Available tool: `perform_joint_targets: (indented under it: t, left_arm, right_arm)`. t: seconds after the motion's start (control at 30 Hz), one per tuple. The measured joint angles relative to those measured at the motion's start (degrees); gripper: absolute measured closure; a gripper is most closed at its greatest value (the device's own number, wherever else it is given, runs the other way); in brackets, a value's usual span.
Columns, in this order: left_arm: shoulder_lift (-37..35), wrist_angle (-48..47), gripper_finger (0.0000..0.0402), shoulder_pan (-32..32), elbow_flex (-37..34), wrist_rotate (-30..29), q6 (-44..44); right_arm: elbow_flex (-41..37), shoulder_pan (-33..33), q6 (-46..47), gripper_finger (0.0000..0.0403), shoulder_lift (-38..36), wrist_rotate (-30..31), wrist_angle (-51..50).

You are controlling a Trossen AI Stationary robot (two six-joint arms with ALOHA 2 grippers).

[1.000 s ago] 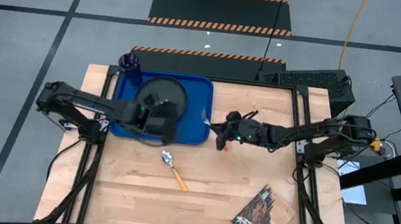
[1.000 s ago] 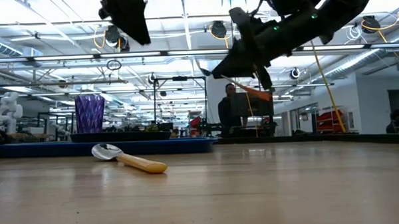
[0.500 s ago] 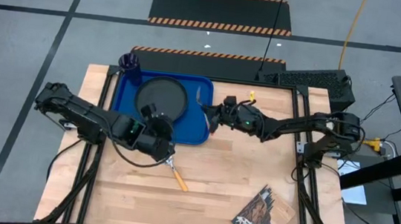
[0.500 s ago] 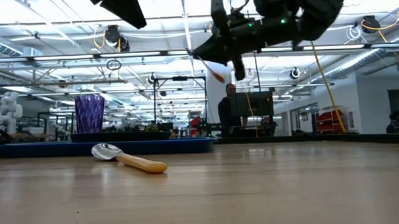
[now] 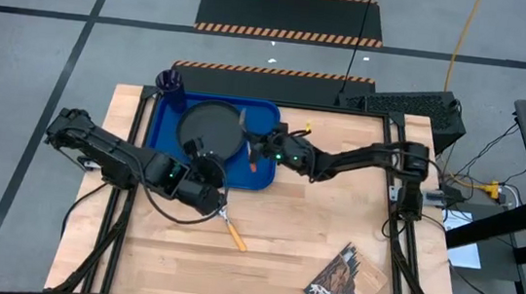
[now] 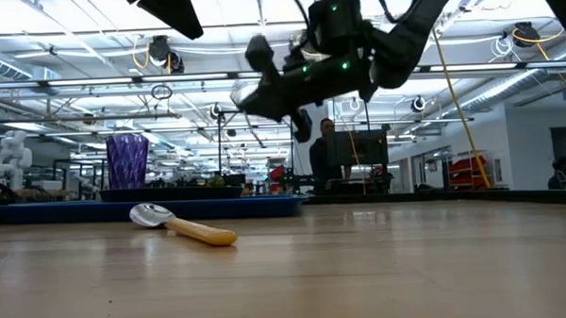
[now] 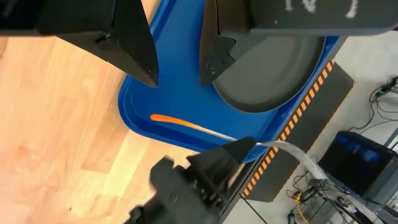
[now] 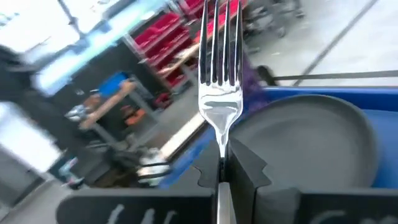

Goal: Pick and place plate/cup/fork/spoon on tray
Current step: Put the orange fork on the blue tray beside the black plate

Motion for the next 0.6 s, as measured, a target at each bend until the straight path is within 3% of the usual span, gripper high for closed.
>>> perform_joint_targets:
  t: [0.13,0.6]
  left_arm:
    - [0.0,-0.1,0.0282,0.0,0.0,-0.1,0.1]
    - [0.0,0.1,0.0282,1.0,0.0,-1.6,2.7]
  right_arm:
    - [0.2,0.0,0.9,0.0399,2.7,6.7,0.1]
    - [0.2,-1.7,11.7,0.0399,7.9,9.1,1.8]
